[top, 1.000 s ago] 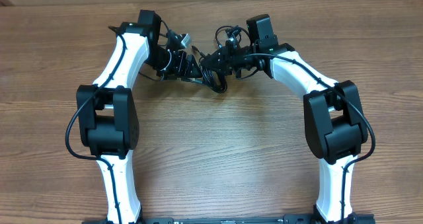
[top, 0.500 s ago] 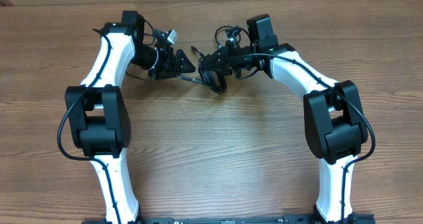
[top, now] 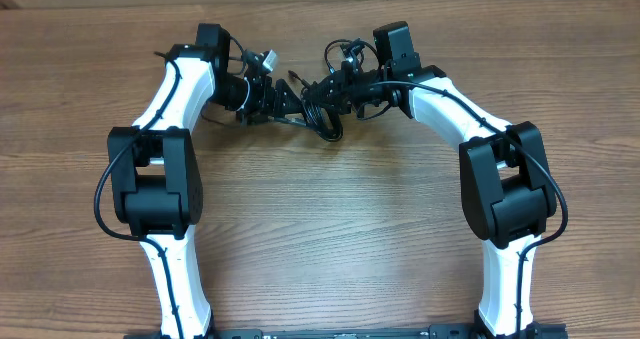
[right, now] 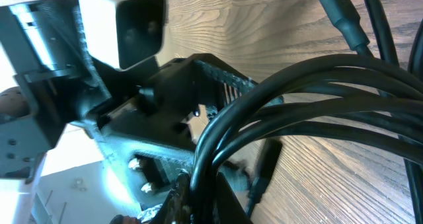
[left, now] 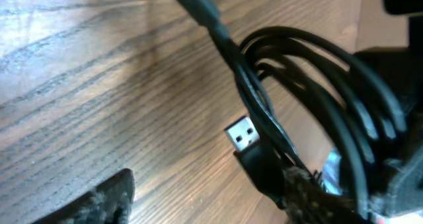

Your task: Untangle cables

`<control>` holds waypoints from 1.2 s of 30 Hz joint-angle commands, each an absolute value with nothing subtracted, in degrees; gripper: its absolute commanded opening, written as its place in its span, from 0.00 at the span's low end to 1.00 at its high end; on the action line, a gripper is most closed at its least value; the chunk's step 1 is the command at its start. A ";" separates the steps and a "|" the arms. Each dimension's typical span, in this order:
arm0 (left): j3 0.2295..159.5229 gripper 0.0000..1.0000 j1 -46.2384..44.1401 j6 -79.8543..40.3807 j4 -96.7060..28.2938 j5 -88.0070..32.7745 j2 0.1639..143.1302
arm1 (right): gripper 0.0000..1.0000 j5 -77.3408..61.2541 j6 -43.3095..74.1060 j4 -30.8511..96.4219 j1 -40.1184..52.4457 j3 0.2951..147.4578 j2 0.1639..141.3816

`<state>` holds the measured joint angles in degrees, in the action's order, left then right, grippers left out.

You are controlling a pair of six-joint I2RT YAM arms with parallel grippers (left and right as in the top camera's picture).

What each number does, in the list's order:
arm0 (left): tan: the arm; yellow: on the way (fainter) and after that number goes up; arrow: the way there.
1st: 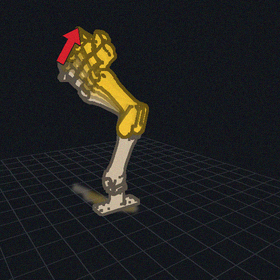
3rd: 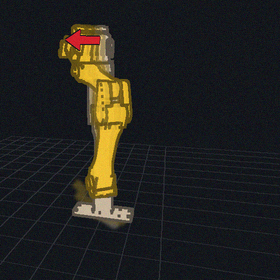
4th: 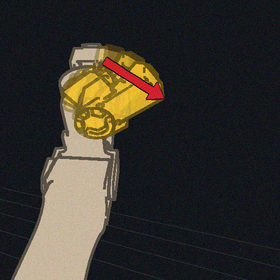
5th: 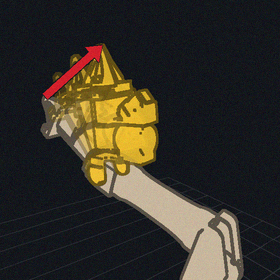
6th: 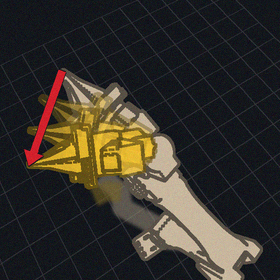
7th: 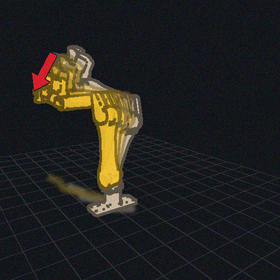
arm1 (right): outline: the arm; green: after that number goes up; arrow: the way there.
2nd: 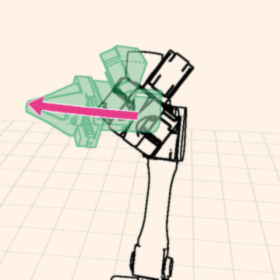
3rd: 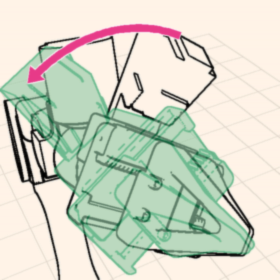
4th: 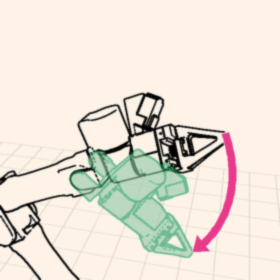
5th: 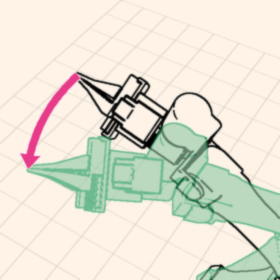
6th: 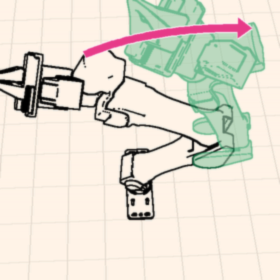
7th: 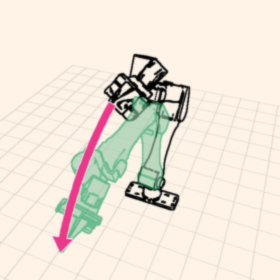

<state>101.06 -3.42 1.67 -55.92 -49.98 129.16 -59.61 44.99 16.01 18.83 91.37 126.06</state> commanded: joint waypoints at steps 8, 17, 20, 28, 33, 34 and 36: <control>99.04 0.68 -4.21 -1.50 -54.46 -52.62 130.04 | 0.04 -61.17 44.99 15.46 18.61 91.88 123.02; 99.04 0.24 -4.25 -1.28 -55.31 -53.87 130.04 | 0.04 -60.80 44.97 15.46 18.61 91.88 123.02; 99.04 0.19 -4.19 -1.26 -55.64 -53.87 130.04 | 0.04 -58.96 44.97 15.51 18.61 91.88 123.02; 99.04 0.18 -4.16 -1.28 -55.86 -53.84 130.04 | 0.04 -47.68 44.95 18.85 19.99 91.88 123.02; 99.04 0.19 -4.16 -1.26 -55.88 -53.82 130.04 | 0.04 -39.13 44.97 19.49 22.44 91.88 123.02; 99.04 0.19 -4.16 -1.26 -55.88 -53.82 130.04 | 0.04 -37.87 44.97 19.49 22.92 91.88 123.02; 99.04 0.19 -4.16 -1.28 -55.86 -53.54 130.04 | 0.04 -35.90 44.99 19.66 23.64 91.88 123.02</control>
<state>99.46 -3.79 -1.54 -55.70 -52.40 129.36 -42.35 44.99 19.70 21.87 91.37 126.06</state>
